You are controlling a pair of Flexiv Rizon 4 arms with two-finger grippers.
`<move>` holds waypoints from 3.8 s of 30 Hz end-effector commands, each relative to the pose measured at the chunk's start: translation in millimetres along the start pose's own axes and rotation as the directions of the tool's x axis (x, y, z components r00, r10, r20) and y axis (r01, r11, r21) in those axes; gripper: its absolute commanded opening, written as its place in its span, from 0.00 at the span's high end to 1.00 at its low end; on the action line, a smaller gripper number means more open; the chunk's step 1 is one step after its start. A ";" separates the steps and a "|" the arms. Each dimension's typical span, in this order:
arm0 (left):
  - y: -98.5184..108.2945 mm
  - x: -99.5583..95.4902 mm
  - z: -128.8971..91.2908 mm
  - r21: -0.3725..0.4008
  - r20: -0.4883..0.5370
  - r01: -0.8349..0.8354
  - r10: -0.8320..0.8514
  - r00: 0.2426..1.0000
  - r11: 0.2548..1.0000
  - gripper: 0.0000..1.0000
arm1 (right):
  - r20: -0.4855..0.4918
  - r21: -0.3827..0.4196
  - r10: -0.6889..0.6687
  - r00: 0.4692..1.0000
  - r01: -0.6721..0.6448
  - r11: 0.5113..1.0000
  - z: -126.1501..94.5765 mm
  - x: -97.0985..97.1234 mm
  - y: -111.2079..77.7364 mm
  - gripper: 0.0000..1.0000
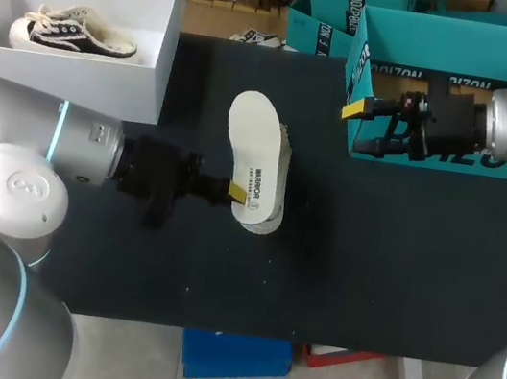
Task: Take the shoe out of the shoebox, open the shoe tongue, remove and reinsert the insole, then place the shoe into the shoebox
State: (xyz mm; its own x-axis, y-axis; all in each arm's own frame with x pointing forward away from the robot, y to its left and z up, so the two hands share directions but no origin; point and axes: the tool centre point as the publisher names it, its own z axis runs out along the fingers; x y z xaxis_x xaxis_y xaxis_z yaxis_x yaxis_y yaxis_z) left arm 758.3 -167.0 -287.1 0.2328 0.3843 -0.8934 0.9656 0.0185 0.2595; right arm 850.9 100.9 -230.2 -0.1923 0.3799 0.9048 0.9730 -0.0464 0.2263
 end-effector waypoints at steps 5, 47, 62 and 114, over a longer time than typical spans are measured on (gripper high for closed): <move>6.0 -23.2 11.4 -0.053 -0.050 -0.039 0.036 0.998 0.998 1.00 | 0.001 -0.003 0.000 1.000 0.000 1.000 2.2 -0.6 0.1 0.00; 30.8 -10.6 23.3 -0.072 0.036 -0.004 0.007 0.999 0.997 1.00 | -0.086 0.045 -0.070 0.994 0.074 0.996 38.1 -17.0 0.9 0.00; 30.8 -10.6 23.3 -0.072 0.036 -0.004 0.007 0.999 0.997 1.00 | -0.109 0.076 -0.070 0.992 0.079 0.994 75.4 -4.9 -0.5 0.00; 31.5 -7.3 15.4 -0.086 -0.014 0.019 -0.021 1.000 0.996 0.00 | -0.111 0.121 -0.031 0.993 0.044 0.992 102.3 -5.4 -3.1 1.00</move>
State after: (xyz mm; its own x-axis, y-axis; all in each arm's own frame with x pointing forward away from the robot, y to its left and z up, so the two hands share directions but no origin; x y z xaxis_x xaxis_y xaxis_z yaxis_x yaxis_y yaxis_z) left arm 793.0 -186.2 -282.0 0.2209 0.3686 -0.9030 0.9560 0.1016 0.2753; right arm 861.6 191.9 -271.2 -0.2351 0.2769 0.9317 0.9718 0.0850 0.2199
